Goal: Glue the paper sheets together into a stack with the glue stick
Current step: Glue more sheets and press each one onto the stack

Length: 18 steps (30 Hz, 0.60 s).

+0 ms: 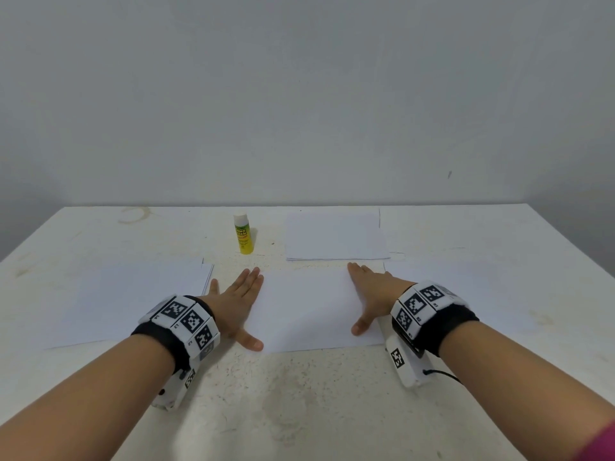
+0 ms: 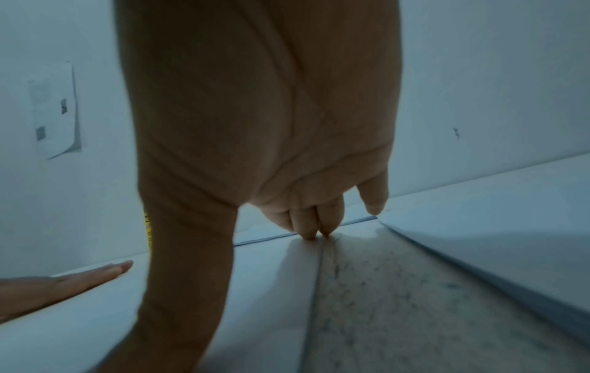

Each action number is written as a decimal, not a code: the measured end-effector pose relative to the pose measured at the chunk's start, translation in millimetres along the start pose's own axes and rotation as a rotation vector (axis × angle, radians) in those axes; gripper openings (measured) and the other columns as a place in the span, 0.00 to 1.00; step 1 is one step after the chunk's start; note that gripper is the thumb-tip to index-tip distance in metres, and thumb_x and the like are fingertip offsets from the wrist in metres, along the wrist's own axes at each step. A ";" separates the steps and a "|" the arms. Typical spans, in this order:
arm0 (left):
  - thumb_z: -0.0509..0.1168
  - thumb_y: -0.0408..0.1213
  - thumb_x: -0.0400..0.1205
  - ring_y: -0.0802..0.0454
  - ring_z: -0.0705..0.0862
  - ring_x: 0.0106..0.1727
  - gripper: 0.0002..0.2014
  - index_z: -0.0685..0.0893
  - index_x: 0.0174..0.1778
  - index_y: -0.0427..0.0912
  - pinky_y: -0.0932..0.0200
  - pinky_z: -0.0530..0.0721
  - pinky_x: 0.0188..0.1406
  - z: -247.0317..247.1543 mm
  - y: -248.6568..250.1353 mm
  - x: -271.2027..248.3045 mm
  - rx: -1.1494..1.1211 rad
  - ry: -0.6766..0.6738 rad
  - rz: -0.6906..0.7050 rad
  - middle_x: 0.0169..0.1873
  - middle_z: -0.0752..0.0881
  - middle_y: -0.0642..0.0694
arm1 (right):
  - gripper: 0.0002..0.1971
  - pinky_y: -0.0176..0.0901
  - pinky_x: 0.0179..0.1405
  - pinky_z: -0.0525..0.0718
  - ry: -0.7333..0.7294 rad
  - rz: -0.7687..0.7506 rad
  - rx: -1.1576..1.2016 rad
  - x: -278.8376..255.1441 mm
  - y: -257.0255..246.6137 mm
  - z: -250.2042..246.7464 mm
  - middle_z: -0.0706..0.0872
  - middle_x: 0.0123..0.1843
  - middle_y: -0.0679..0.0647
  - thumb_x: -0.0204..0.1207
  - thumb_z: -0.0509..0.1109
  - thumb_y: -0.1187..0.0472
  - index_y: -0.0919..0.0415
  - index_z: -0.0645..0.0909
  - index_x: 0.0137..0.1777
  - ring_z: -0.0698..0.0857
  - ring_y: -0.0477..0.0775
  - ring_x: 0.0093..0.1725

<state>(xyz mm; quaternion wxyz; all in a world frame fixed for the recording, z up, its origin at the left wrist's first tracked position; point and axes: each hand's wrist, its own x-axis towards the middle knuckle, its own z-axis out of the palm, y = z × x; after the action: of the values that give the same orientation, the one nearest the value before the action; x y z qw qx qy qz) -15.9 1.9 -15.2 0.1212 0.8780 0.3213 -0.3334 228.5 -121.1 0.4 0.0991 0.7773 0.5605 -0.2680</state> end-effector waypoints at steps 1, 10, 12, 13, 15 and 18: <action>0.66 0.68 0.71 0.48 0.24 0.80 0.66 0.22 0.77 0.35 0.28 0.39 0.77 0.0 0.5 -0.2 0.007 -0.001 -0.003 0.78 0.21 0.44 | 0.69 0.60 0.82 0.50 -0.007 0.001 0.002 0.5 0.9 0.9 0.53 0.85 0.57 0.58 0.84 0.44 0.63 0.35 0.83 0.59 0.63 0.82; 0.67 0.73 0.62 0.46 0.29 0.82 0.72 0.25 0.78 0.33 0.31 0.43 0.79 0.4 -1.8 0.7 -0.009 0.028 -0.077 0.79 0.25 0.40 | 0.73 0.59 0.81 0.43 0.039 -0.004 0.023 -10.3 -7.4 -6.6 0.70 0.78 0.60 0.57 0.85 0.42 0.63 0.28 0.82 0.65 0.62 0.79; 0.65 0.74 0.58 0.46 0.30 0.83 0.73 0.25 0.79 0.33 0.31 0.45 0.80 -0.7 -1.7 -0.5 -0.020 0.024 -0.075 0.80 0.25 0.40 | 0.75 0.59 0.82 0.41 0.061 -0.025 0.011 -6.2 -5.6 -4.5 0.73 0.77 0.58 0.53 0.86 0.40 0.62 0.30 0.83 0.70 0.60 0.77; 0.66 0.73 0.59 0.46 0.31 0.83 0.73 0.25 0.79 0.34 0.32 0.46 0.80 -1.2 -1.1 -1.0 -0.024 0.024 -0.075 0.80 0.26 0.40 | 0.75 0.59 0.82 0.41 0.074 -0.033 0.018 -4.5 -4.7 -3.4 0.73 0.77 0.58 0.52 0.86 0.41 0.61 0.31 0.83 0.70 0.59 0.77; 0.69 0.71 0.64 0.46 0.31 0.83 0.71 0.25 0.79 0.34 0.33 0.46 0.80 -1.2 -0.2 -0.5 -0.027 0.033 -0.076 0.80 0.26 0.40 | 0.75 0.61 0.82 0.40 0.103 -0.051 0.035 -2.8 -3.6 -2.3 0.69 0.79 0.57 0.51 0.87 0.43 0.59 0.33 0.84 0.67 0.59 0.79; 0.70 0.70 0.65 0.46 0.30 0.83 0.70 0.25 0.79 0.34 0.34 0.46 0.80 -0.2 0.0 0.1 -0.040 0.036 -0.078 0.80 0.25 0.41 | 0.74 0.59 0.83 0.45 0.129 -0.093 0.096 -5.0 -1.4 -3.0 0.59 0.84 0.55 0.52 0.88 0.47 0.56 0.34 0.84 0.59 0.57 0.82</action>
<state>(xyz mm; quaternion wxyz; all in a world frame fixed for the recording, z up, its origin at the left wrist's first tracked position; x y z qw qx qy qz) -15.8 2.1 -15.1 0.1196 0.8681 0.3641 -0.3155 226.9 -123.4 5.7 0.0129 0.7701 0.5876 -0.2479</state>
